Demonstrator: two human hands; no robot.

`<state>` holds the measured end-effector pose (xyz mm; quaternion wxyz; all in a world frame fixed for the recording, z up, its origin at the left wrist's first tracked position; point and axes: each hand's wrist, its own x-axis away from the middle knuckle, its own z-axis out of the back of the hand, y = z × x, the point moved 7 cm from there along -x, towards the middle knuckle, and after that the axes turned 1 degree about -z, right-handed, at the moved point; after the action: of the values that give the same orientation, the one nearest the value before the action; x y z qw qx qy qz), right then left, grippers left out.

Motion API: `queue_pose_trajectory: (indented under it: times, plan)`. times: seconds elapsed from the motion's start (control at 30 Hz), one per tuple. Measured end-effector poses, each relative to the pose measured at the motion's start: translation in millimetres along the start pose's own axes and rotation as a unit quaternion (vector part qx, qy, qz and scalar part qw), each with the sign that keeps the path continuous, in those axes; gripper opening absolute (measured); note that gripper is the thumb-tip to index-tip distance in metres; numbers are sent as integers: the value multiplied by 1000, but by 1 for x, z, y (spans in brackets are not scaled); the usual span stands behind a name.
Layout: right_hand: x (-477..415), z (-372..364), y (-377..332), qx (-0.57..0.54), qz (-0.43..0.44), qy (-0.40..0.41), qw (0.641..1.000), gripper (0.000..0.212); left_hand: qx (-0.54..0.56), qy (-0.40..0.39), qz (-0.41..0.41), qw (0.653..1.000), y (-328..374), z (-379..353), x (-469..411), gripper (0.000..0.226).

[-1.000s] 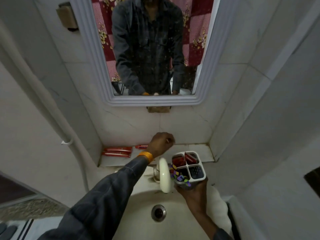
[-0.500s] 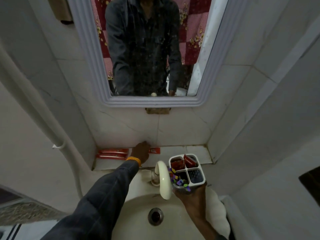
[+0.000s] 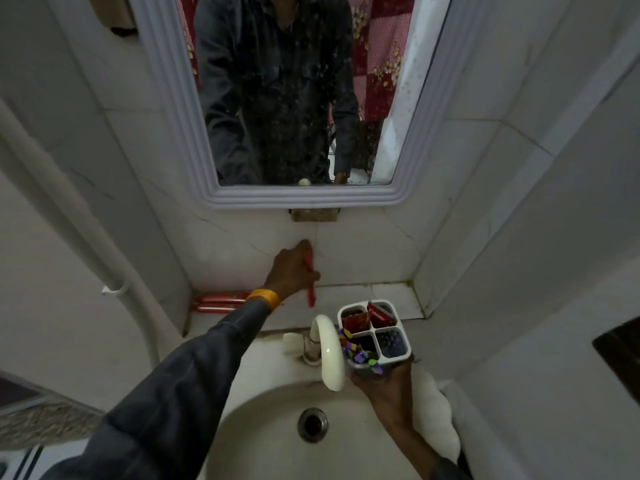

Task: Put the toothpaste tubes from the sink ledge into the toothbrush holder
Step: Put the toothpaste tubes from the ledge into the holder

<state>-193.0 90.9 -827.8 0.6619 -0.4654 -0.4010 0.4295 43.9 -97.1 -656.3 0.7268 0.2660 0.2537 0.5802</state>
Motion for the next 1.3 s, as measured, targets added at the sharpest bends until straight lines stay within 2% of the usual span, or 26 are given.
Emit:
queue_pose_trajectory:
  times: [0.07, 0.17, 0.23, 0.33, 0.5, 0.67, 0.8, 0.93, 1.03, 1.1, 1.13, 1.2, 1.23, 1.27, 1.3]
  plan:
    - [-1, 2, 0, -2, 2, 13, 1000, 125, 65, 16, -42, 997, 34, 16, -3, 27]
    - [-7, 2, 17, 16, -7, 24, 1000, 126, 136, -40, -121, 982, 88, 16, -3, 22]
    - [-8, 2, 14, 22, -7, 28, 999, 125, 114, -88, -189, 971, 119, 3, 1, 22]
    - [-6, 2, 8, 10, -1, 33, 999, 126, 8, -134, -258, 957, 143, -31, 5, 19]
    - [-3, 1, 1, -3, 4, 50, 999, 133, -120, -210, -261, 935, 131, -86, 9, 13]
    - [-2, 4, -7, -13, 22, 44, 999, 125, -183, -196, -258, 928, 117, -112, 12, 20]
    - [-1, 3, -10, -11, 26, 44, 999, 125, -159, -191, -246, 937, 117, -105, 12, 24]
    - [-6, 6, -10, -5, 48, 47, 998, 117, -63, -100, -178, 977, 80, -57, 6, 24]
    - [-6, 4, -8, 8, 63, 36, 997, 116, -105, -24, -43, 993, -8, -12, 14, 24]
    - [-5, 3, -12, -4, 85, 32, 996, 111, -157, -21, 64, 985, -82, 10, 29, 24]
    - [-4, 2, -13, -11, 92, 32, 995, 111, -145, -25, 110, 983, -114, 18, 41, 22]
    - [-2, 0, -14, -21, 103, 37, 994, 114, 2, -17, 198, 980, -157, 26, 64, 18]
    - [-1, -1, -15, -26, 107, 41, 993, 116, 99, 15, 232, 968, -167, 27, 73, 21]
    - [-1, -2, -15, -26, 106, 40, 993, 116, 214, 49, 263, 940, -174, 23, 80, 30]
    - [-1, -2, -17, -25, 99, 39, 994, 114, 268, 65, 275, 921, -176, 19, 84, 37]
